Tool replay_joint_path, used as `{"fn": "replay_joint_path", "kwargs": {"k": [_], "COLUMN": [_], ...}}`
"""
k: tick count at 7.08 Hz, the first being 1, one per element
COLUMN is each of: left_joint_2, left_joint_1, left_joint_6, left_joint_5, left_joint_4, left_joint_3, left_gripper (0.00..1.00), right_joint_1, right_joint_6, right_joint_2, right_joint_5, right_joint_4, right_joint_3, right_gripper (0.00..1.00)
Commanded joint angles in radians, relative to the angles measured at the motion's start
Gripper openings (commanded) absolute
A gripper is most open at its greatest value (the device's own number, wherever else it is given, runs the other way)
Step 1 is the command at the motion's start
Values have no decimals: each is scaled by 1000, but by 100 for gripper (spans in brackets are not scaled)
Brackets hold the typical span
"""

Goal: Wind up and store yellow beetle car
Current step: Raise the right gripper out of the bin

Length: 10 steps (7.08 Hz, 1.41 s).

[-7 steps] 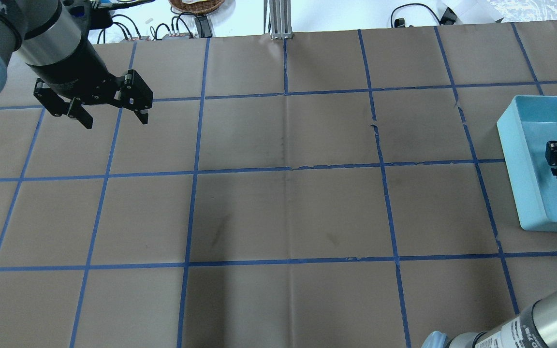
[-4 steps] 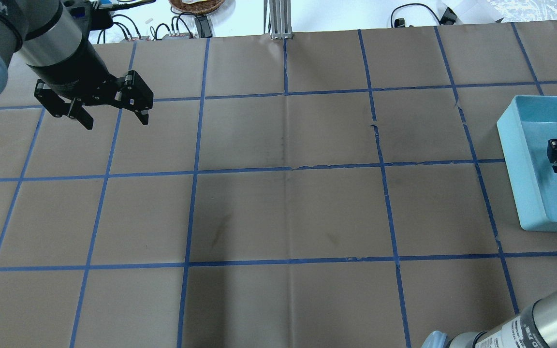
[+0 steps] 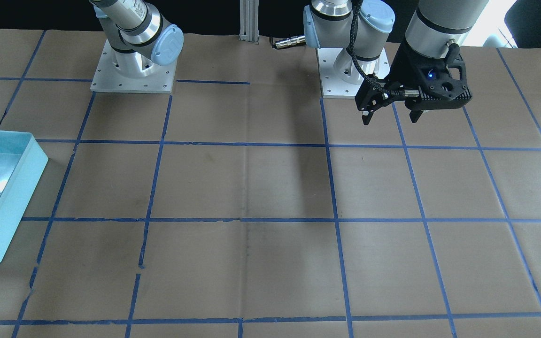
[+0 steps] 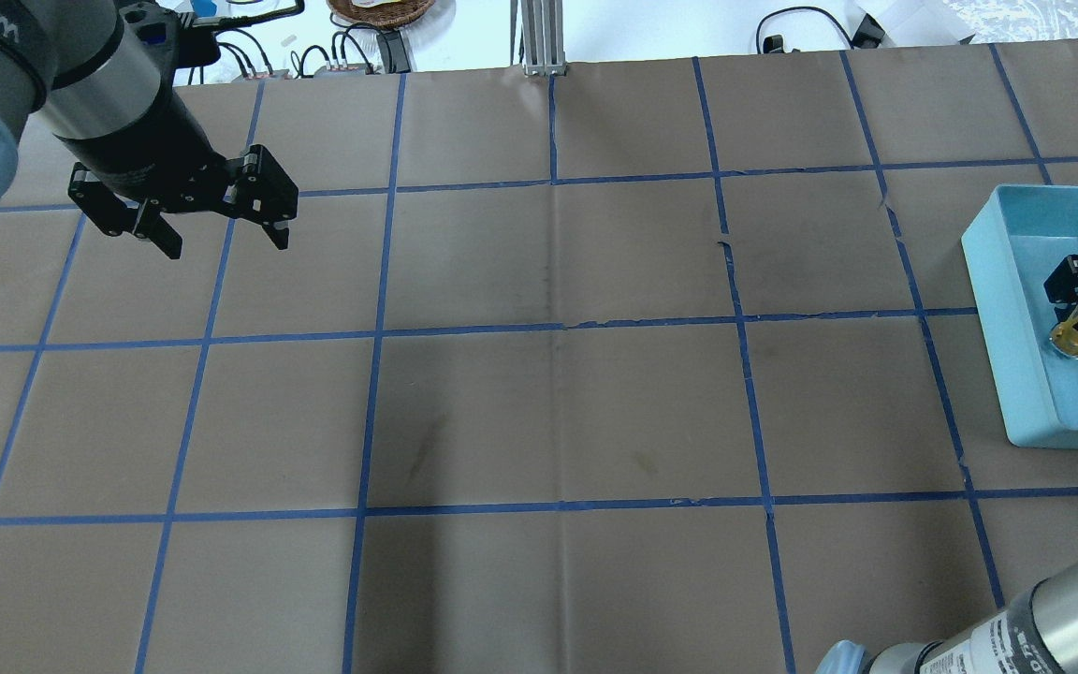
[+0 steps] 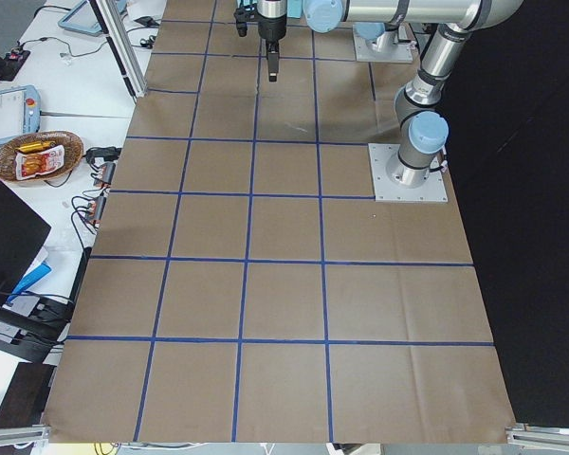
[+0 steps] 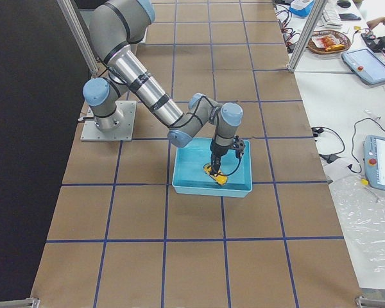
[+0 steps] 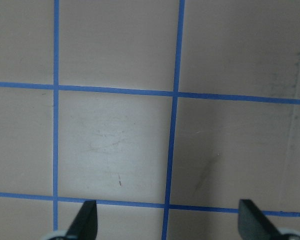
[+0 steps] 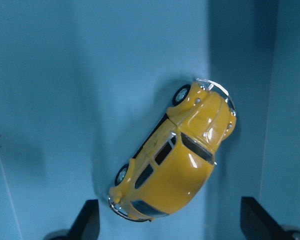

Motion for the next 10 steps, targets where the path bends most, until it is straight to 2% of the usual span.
{"fn": "replay_joint_path", "kwargs": {"k": [1,4,5,8,10], "left_joint_2": [10,13,13,13,13], "left_joint_1": [-1,1,1,2,4], "left_joint_6": [3,9,9,10,12], "left_joint_5": [0,0,0,0,0], "left_joint_4": [3,3,5,6,6], "left_joint_3": [-14,-16,-16,-14,-16], "left_gripper": [100,100,100,100,100], "right_joint_1": [0,14,31,226,355], "right_joint_6": [9,21,77,315,601], "right_joint_2": [-29,-225,-269,-394,-444], "right_joint_5": [2,-1,-1,-6,-4], "right_joint_4": [6,18,23,26,160], "right_joint_3": [-15,-15,-17,-23,-55], "right_gripper": [99,99,99,99,99]}}
